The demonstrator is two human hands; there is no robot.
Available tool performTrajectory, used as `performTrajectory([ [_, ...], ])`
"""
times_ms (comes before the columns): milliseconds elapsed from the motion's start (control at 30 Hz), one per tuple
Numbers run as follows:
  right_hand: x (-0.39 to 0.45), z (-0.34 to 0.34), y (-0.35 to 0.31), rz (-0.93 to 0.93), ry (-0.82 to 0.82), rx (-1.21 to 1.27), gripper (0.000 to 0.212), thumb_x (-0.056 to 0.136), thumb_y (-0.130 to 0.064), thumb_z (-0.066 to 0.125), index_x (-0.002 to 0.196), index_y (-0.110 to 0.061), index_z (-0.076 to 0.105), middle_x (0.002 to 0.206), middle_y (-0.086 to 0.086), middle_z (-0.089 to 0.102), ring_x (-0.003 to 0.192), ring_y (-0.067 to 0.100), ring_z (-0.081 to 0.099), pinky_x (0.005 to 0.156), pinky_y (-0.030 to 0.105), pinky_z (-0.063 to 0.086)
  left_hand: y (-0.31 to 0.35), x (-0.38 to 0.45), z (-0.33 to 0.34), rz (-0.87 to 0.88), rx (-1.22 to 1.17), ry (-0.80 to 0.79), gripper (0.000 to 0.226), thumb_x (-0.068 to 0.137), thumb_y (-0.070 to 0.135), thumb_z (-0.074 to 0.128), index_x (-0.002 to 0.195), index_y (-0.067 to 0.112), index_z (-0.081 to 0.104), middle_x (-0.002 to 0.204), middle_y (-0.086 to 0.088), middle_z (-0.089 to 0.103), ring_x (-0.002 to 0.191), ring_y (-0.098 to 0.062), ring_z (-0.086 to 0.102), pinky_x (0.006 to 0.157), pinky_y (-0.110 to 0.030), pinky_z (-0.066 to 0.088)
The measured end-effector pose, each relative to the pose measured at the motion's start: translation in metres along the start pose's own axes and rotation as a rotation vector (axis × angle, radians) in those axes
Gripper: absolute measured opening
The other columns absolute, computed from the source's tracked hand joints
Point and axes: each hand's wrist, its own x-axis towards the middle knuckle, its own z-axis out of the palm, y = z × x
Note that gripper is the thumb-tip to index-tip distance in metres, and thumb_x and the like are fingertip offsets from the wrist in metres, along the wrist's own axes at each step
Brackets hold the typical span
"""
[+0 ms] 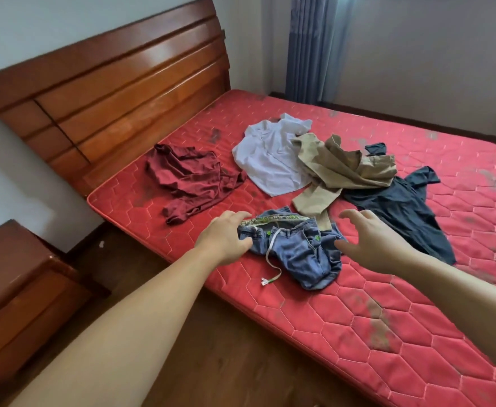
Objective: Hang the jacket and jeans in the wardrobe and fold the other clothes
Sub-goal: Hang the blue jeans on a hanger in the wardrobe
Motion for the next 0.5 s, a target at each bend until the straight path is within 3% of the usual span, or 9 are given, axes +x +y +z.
performTrajectory([
  [167, 0.066, 0.011, 0.001, -0.035, 0.119, 0.128, 0.042, 0.085, -0.034, 0.066, 0.124, -0.022, 0.055, 0.108, -0.001, 0.053, 0.102, 0.020, 0.056, 0.088, 0.032, 0.045, -0.011, 0.069, -0.005, 0.031, 0.033, -0.032, 0.057, 0.086, 0.033, 0.062, 0.140, 0.030, 0.045, 0.142, -0.002, 0.046, 0.130, -0.024, 0.045, 0.107, -0.040, 0.040],
  [500, 0.235, 0.054, 0.011, 0.037, 0.089, 0.228, 0.037, 0.087, -0.035, 0.064, 0.120, -0.018, 0.060, 0.111, 0.002, 0.060, 0.088, 0.015, 0.054, 0.082, 0.033, 0.047, -0.030, 0.214, -0.001, -0.031, 0.014, -0.112, 0.055, 0.086, 0.032, 0.059, 0.140, 0.030, 0.046, 0.138, -0.001, 0.047, 0.128, -0.022, 0.046, 0.105, -0.040, 0.042],
])
